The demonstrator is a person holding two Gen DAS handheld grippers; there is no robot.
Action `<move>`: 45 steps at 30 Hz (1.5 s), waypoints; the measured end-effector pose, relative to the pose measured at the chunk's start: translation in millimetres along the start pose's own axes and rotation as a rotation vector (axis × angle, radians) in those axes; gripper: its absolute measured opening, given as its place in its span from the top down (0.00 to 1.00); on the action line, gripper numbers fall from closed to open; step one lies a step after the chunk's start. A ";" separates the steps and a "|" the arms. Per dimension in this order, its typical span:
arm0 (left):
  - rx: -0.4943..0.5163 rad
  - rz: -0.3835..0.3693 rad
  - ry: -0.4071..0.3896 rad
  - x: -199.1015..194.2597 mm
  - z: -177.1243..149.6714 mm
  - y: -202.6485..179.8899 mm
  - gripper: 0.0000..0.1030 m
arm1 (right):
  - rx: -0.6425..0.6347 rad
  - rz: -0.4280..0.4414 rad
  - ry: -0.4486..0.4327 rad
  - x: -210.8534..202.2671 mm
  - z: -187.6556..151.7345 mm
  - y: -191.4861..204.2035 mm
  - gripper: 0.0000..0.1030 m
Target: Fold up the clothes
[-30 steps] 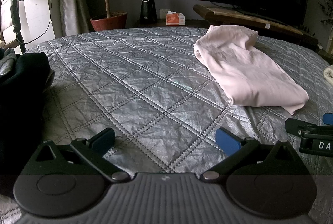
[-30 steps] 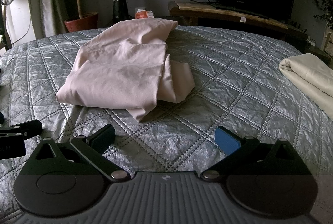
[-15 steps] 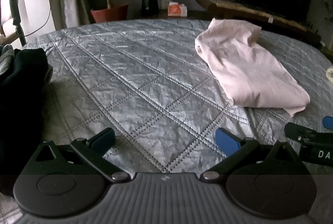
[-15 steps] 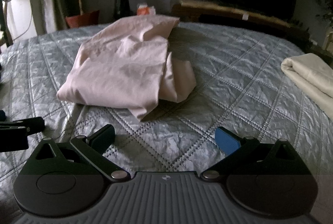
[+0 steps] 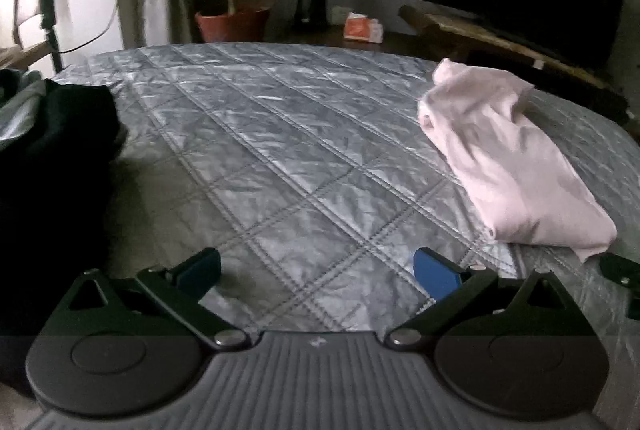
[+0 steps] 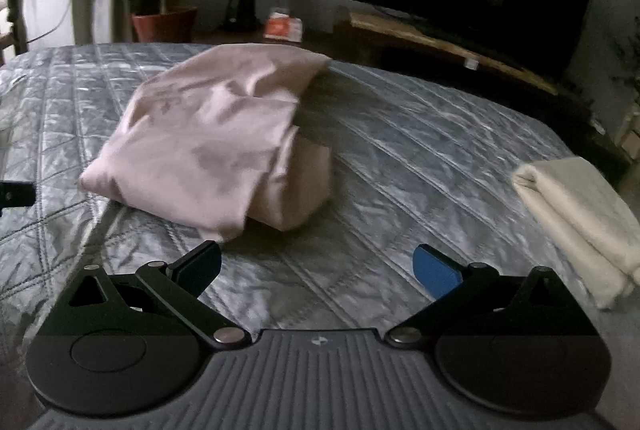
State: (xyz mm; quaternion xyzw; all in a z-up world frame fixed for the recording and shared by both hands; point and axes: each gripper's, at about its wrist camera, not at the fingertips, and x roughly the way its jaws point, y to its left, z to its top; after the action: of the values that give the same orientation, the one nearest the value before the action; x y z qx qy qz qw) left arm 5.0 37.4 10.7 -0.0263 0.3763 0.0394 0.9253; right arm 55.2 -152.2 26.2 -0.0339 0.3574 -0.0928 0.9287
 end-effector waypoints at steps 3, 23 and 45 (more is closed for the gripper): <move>0.059 0.010 -0.039 0.7 -8.3 -8.6 0.00 | 0.039 0.007 0.027 11.6 -2.5 5.5 0.00; 0.039 -0.016 -0.040 -2.1 -11.2 -8.1 0.00 | 0.145 0.036 -0.014 15.2 -11.5 2.6 0.00; 0.041 -0.016 -0.037 -1.7 -11.0 -7.9 0.00 | 0.144 0.036 -0.014 15.7 -11.7 2.5 0.00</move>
State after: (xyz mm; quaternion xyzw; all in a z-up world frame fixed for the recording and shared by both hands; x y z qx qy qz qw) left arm -3.1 28.6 4.1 -0.0097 0.3597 0.0250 0.9327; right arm 59.1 -152.8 6.9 0.0389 0.3436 -0.1015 0.9328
